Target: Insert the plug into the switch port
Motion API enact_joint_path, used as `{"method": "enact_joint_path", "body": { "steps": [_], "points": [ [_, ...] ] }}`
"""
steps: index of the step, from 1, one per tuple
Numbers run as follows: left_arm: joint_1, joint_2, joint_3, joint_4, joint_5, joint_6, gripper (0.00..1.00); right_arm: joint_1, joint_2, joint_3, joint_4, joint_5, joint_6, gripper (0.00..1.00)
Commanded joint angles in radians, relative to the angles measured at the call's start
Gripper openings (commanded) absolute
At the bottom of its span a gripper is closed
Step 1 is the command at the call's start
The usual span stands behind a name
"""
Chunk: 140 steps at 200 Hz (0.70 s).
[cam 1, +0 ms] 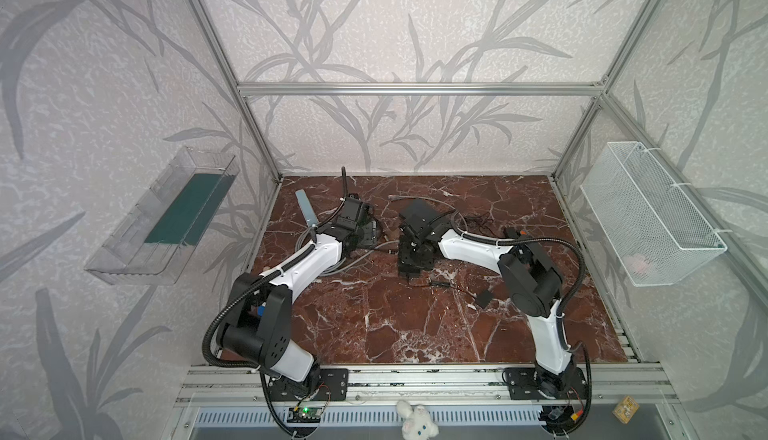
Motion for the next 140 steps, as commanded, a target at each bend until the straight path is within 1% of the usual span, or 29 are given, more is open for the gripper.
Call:
{"method": "enact_joint_path", "body": {
  "steps": [1, 27, 43, 61, 77, 100, 121, 140],
  "points": [
    [0.005, -0.004, 0.011, -0.019, -0.033, -0.024, 0.78, 0.029, 0.101, 0.076, 0.01, -0.038, 0.062, 0.67],
    [0.007, -0.005, 0.018, -0.023, -0.034, -0.022, 0.78, 0.057, 0.154, 0.184, 0.006, -0.069, 0.057, 0.69],
    [0.007, -0.003, 0.018, -0.023, -0.04, -0.021, 0.78, 0.069, 0.174, 0.255, -0.021, -0.097, 0.039, 0.75],
    [0.007, 0.002, 0.02, -0.024, -0.05, -0.025, 0.78, 0.067, 0.149, 0.261, -0.016, -0.125, 0.021, 0.8],
    [0.008, 0.004, 0.021, -0.022, -0.059, -0.027, 0.78, 0.047, 0.081, 0.208, -0.005, -0.142, -0.01, 0.82],
    [0.008, -0.003, 0.023, -0.013, -0.068, -0.028, 0.78, -0.005, -0.059, 0.076, 0.014, -0.157, -0.072, 0.84],
    [0.008, 0.0, 0.031, -0.011, -0.066, -0.026, 0.78, -0.051, -0.179, -0.016, -0.078, -0.13, -0.181, 0.85],
    [0.007, 0.004, 0.036, -0.007, -0.035, -0.003, 0.78, -0.113, -0.299, -0.156, -0.158, -0.114, -0.248, 0.85]
  ]
}}
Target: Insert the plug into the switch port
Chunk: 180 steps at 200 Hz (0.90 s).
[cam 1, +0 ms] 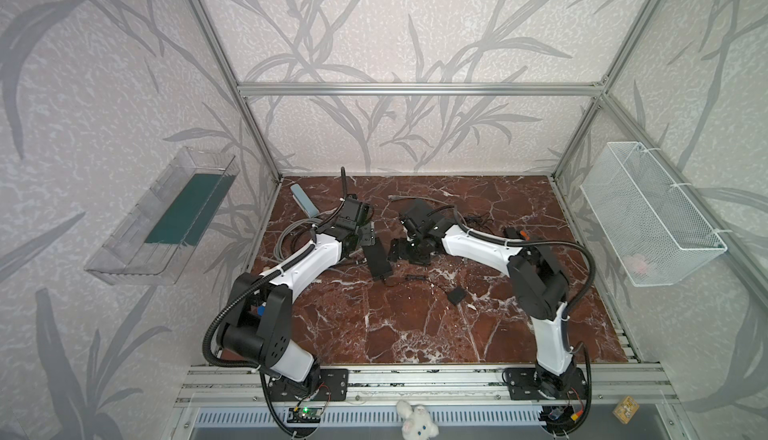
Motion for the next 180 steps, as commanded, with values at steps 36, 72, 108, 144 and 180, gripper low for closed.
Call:
{"method": "enact_joint_path", "body": {
  "steps": [36, 72, 108, 144, 180],
  "points": [
    [0.003, 0.005, 0.026, 0.024, 0.057, -0.01, 0.77, -0.168, -0.352, -0.4, -0.152, 0.024, -0.243, 0.85],
    [0.0, 0.016, 0.03, 0.023, 0.085, -0.007, 0.76, -0.203, -0.347, -0.5, -0.073, -0.09, -0.313, 0.84],
    [-0.003, 0.009, 0.041, 0.0, 0.077, 0.005, 0.75, -0.199, -0.331, -0.544, -0.052, -0.175, -0.255, 0.77],
    [-0.003, 0.0, 0.041, 0.003, 0.065, 0.018, 0.75, -0.132, -0.337, -0.607, 0.086, -0.304, -0.097, 0.76],
    [-0.003, 0.023, 0.057, 0.009, 0.079, 0.016, 0.75, -0.024, -0.2, -0.517, 0.219, -0.367, -0.007, 0.75]
  ]
}}
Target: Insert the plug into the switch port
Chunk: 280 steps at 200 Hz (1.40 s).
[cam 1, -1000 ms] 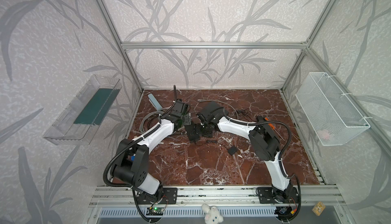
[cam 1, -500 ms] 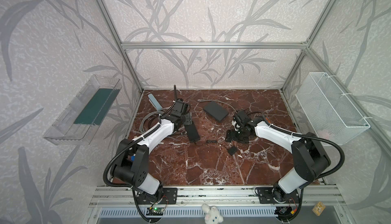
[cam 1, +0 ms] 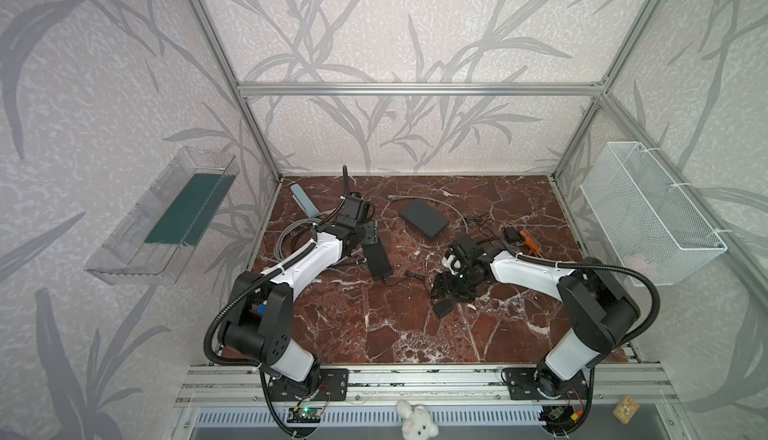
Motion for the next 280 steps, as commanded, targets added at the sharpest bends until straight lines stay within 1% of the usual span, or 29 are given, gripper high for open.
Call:
{"method": "enact_joint_path", "body": {
  "steps": [1, 17, 35, 45, 62, 80, 100, 116, 119, 129, 147, 165, 183, 212, 236, 243, 248, 262, 280],
  "points": [
    [-0.002, 0.013, 0.041, -0.006, 0.003, -0.003, 0.75, 0.063, 0.1, 0.066, 0.136, -0.089, 0.101, 0.75],
    [-0.003, 0.019, 0.044, -0.005, 0.006, -0.003, 0.75, 0.105, 0.155, 0.132, 0.189, -0.12, 0.132, 0.75],
    [-0.003, 0.023, 0.044, 0.001, 0.004, 0.0, 0.75, 0.142, 0.209, 0.226, 0.191, -0.134, 0.125, 0.76],
    [-0.003, 0.026, 0.046, 0.002, 0.002, 0.0, 0.75, 0.154, 0.234, 0.264, 0.213, -0.16, 0.133, 0.76],
    [-0.003, 0.035, 0.049, 0.005, -0.001, 0.002, 0.75, 0.154, 0.251, 0.304, 0.267, -0.22, 0.159, 0.78],
    [-0.011, 0.053, 0.069, -0.009, -0.005, 0.016, 0.73, 0.13, 0.213, 0.325, 0.214, -0.218, 0.122, 0.78],
    [-0.038, 0.091, 0.114, -0.047, -0.048, 0.054, 0.73, 0.056, 0.139, 0.318, 0.082, -0.192, 0.036, 0.78],
    [-0.049, 0.118, 0.145, -0.055, -0.042, 0.055, 0.73, -0.037, 0.08, 0.293, -0.018, -0.147, -0.026, 0.76],
    [-0.049, 0.123, 0.151, -0.053, -0.038, 0.052, 0.73, -0.057, 0.07, 0.289, -0.032, -0.135, -0.059, 0.75],
    [-0.057, 0.142, 0.172, -0.05, -0.026, 0.046, 0.73, -0.124, 0.052, 0.283, -0.079, -0.1, -0.104, 0.73],
    [-0.083, 0.201, 0.232, -0.056, -0.01, 0.053, 0.73, -0.232, 0.053, 0.285, -0.104, -0.067, -0.156, 0.72],
    [-0.116, 0.287, 0.314, -0.071, 0.0, 0.065, 0.73, -0.308, 0.095, 0.304, -0.087, -0.06, -0.176, 0.73],
    [-0.13, 0.384, 0.401, -0.068, 0.024, 0.051, 0.74, -0.339, 0.143, 0.339, -0.059, -0.048, -0.164, 0.73],
    [-0.13, 0.529, 0.555, -0.069, 0.086, 0.02, 0.76, -0.344, 0.202, 0.365, 0.033, -0.039, -0.094, 0.74],
    [-0.124, 0.631, 0.675, -0.064, 0.126, -0.013, 0.77, -0.345, 0.247, 0.356, 0.104, -0.04, -0.041, 0.75],
    [-0.119, 0.658, 0.705, -0.062, 0.131, -0.023, 0.78, -0.345, 0.255, 0.351, 0.125, -0.036, -0.041, 0.75],
    [-0.117, 0.675, 0.726, -0.062, 0.135, -0.029, 0.78, -0.345, 0.261, 0.348, 0.14, -0.034, -0.006, 0.75],
    [-0.108, 0.729, 0.796, -0.078, 0.138, -0.036, 0.78, -0.345, 0.281, 0.345, 0.175, -0.037, 0.013, 0.75],
    [-0.104, 0.786, 0.877, -0.101, 0.108, -0.018, 0.78, -0.345, 0.308, 0.357, 0.208, -0.048, 0.033, 0.75]
  ]
}}
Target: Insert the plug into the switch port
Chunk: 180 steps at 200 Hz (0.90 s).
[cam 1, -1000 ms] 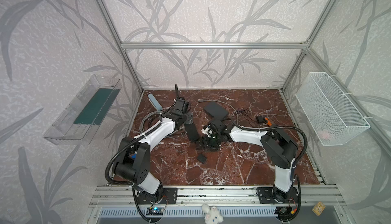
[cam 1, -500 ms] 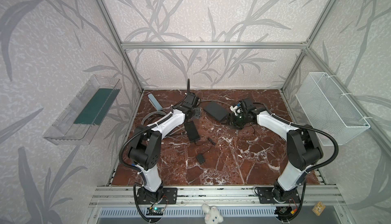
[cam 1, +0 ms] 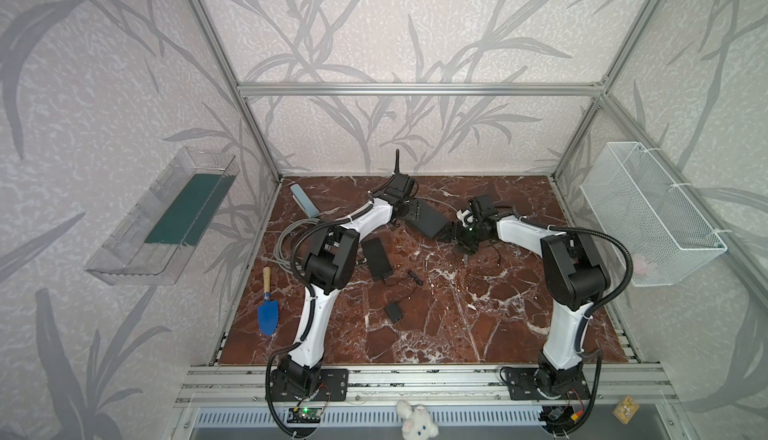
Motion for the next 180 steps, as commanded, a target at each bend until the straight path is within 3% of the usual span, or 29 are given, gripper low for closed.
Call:
{"method": "enact_joint_path", "body": {
  "steps": [1, 42, 108, 135, 180],
  "points": [
    [0.01, 0.056, 0.101, -0.037, -0.014, -0.016, 0.79, 0.0, 0.035, 0.02, 0.081, -0.004, 0.054, 0.75],
    [0.026, 0.211, 0.304, -0.132, 0.033, 0.003, 0.78, 0.0, 0.106, 0.084, 0.114, 0.012, 0.078, 0.75],
    [0.025, 0.22, 0.282, -0.095, 0.256, 0.036, 0.75, -0.018, 0.222, 0.217, 0.132, 0.007, 0.096, 0.75],
    [0.011, 0.152, 0.161, -0.051, 0.393, 0.055, 0.72, -0.032, 0.237, 0.269, 0.061, 0.011, 0.04, 0.75],
    [-0.036, -0.086, -0.184, 0.077, 0.517, 0.03, 0.7, -0.07, 0.201, 0.269, -0.066, 0.0, -0.101, 0.76]
  ]
}}
